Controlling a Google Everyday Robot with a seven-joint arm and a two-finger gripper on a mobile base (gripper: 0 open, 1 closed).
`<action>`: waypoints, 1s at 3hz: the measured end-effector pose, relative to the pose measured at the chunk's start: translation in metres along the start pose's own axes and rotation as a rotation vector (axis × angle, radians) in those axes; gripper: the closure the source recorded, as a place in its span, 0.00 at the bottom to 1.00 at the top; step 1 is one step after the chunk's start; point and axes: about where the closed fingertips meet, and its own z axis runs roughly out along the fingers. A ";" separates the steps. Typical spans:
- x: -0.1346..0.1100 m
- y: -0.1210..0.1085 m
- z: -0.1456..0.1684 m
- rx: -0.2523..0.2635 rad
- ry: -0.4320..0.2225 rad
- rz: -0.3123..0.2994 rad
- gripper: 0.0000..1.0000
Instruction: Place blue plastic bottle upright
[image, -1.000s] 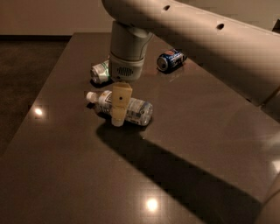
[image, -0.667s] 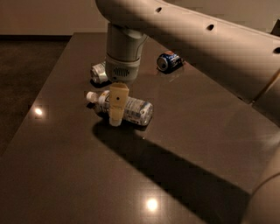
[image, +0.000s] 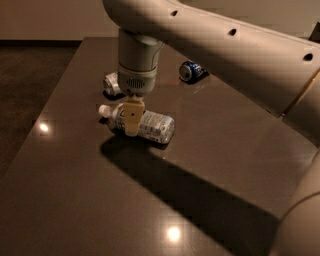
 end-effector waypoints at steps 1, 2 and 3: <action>-0.001 0.000 -0.005 0.002 -0.018 -0.020 0.59; -0.005 0.010 -0.026 -0.010 -0.149 -0.085 0.90; -0.010 0.019 -0.048 -0.018 -0.304 -0.144 1.00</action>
Offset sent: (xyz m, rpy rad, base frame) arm -0.0237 -0.0036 0.0510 0.2844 0.0111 0.1543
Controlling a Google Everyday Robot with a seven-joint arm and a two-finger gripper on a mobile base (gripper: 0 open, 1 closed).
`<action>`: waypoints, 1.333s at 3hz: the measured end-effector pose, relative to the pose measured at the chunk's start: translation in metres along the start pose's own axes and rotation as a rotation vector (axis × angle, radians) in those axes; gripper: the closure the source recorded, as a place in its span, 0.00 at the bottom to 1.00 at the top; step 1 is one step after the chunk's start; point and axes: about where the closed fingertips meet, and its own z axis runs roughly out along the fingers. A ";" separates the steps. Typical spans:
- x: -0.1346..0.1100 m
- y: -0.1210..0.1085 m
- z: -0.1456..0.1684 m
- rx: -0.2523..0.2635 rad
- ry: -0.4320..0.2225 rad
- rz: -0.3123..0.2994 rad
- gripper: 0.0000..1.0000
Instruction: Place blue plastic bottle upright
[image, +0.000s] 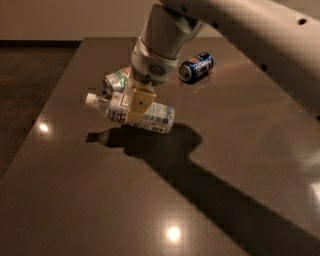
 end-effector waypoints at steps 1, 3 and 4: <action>-0.022 0.018 -0.027 0.001 -0.278 -0.080 1.00; -0.042 0.041 -0.056 0.066 -0.596 -0.118 1.00; -0.027 0.039 -0.072 0.219 -0.780 -0.101 1.00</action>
Offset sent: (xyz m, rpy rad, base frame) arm -0.0487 0.0016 0.0816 0.6423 0.0026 0.1140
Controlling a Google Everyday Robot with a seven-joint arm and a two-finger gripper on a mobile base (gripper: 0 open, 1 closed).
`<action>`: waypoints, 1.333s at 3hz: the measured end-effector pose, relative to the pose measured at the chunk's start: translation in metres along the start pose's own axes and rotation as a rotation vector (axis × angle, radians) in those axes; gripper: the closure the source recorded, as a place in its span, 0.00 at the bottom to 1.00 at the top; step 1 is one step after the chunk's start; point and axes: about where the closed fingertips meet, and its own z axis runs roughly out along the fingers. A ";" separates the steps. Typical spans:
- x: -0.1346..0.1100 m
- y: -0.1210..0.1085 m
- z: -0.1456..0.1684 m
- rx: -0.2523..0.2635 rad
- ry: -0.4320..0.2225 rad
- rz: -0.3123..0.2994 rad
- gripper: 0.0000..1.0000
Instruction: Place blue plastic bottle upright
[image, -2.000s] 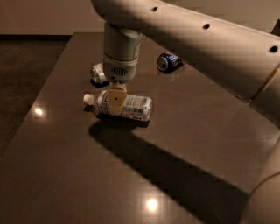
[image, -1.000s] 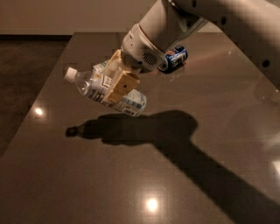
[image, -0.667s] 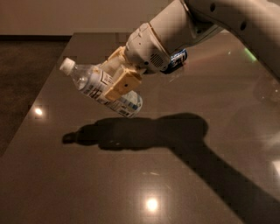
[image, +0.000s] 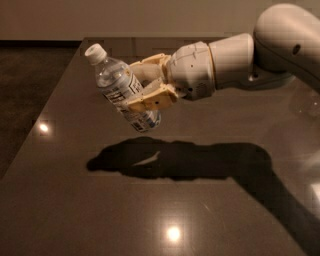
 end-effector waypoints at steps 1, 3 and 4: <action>0.007 -0.010 -0.013 0.104 -0.086 -0.014 1.00; 0.050 -0.023 -0.021 0.183 -0.152 0.066 1.00; 0.062 -0.025 -0.024 0.204 -0.202 0.105 1.00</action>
Offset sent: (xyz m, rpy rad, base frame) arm 0.0399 -0.0458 -0.0327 0.2533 -0.0148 -0.1832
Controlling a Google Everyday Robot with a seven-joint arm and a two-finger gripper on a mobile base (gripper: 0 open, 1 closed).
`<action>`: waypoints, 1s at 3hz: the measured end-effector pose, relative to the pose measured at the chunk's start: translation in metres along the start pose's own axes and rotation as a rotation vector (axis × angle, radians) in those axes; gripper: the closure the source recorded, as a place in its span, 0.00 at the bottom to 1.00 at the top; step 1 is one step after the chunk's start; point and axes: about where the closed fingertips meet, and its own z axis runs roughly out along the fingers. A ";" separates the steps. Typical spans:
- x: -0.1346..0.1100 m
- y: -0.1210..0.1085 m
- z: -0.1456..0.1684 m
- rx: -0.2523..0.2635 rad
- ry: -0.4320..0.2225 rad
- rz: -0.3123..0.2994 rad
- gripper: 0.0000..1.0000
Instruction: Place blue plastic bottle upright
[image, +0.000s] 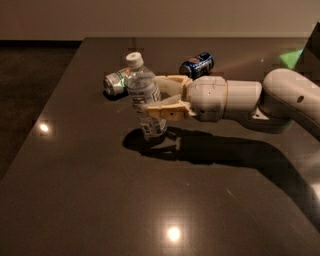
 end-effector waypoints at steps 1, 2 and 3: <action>0.004 -0.002 -0.003 0.016 -0.083 0.017 1.00; 0.006 -0.002 -0.003 0.012 -0.151 0.006 0.89; 0.006 -0.001 -0.001 0.006 -0.162 0.001 0.65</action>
Offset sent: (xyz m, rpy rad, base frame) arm 0.0030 -0.0105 -0.0099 0.2325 -0.0640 0.0405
